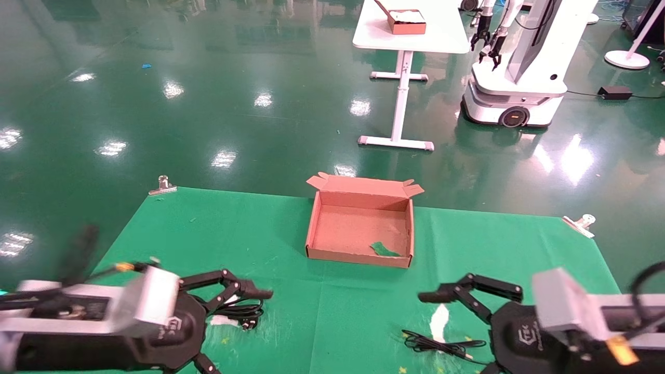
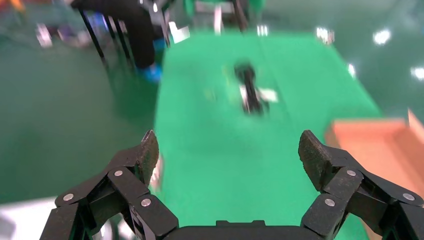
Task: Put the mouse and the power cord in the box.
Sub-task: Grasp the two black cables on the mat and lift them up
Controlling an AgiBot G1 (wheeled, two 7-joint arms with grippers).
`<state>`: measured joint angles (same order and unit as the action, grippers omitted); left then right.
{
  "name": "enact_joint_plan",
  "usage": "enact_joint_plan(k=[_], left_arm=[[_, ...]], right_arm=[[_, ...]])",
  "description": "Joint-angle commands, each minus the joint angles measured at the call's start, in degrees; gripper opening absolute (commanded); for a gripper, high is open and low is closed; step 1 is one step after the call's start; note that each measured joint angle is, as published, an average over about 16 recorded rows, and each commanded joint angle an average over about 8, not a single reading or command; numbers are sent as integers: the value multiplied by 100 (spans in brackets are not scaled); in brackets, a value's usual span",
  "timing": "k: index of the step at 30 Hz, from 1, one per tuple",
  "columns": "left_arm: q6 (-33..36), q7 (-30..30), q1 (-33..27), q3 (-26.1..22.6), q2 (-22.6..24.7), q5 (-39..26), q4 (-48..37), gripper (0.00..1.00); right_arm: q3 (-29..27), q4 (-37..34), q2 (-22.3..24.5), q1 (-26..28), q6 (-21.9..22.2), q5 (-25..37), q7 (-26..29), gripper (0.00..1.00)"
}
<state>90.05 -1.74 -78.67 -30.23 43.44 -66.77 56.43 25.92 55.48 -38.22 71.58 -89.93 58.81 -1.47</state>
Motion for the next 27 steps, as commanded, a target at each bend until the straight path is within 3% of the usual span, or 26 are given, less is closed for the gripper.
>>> enact_joint_plan(k=[1, 7, 15, 27], left_arm=[[45, -230, -313, -313, 103, -472, -198, 100], [-175, -1142, -1032, -991, 673, -1583, -1517, 100], [-1310, -2066, -1479, -1391, 1452, -2560, -3198, 100], [-2310, -3014, -1736, -1584, 2157, -2999, -4580, 100]], right_arm=[[226, -277, -27, 214, -39, 300, -226, 100], [738, -1422, -400, 784, 278, 1361, -1076, 100], [1264, -2867, -1208, 1411, 954, 2539, -2190, 100], [1537, -4477, -1984, 1814, 1524, 3058, -3330, 100]])
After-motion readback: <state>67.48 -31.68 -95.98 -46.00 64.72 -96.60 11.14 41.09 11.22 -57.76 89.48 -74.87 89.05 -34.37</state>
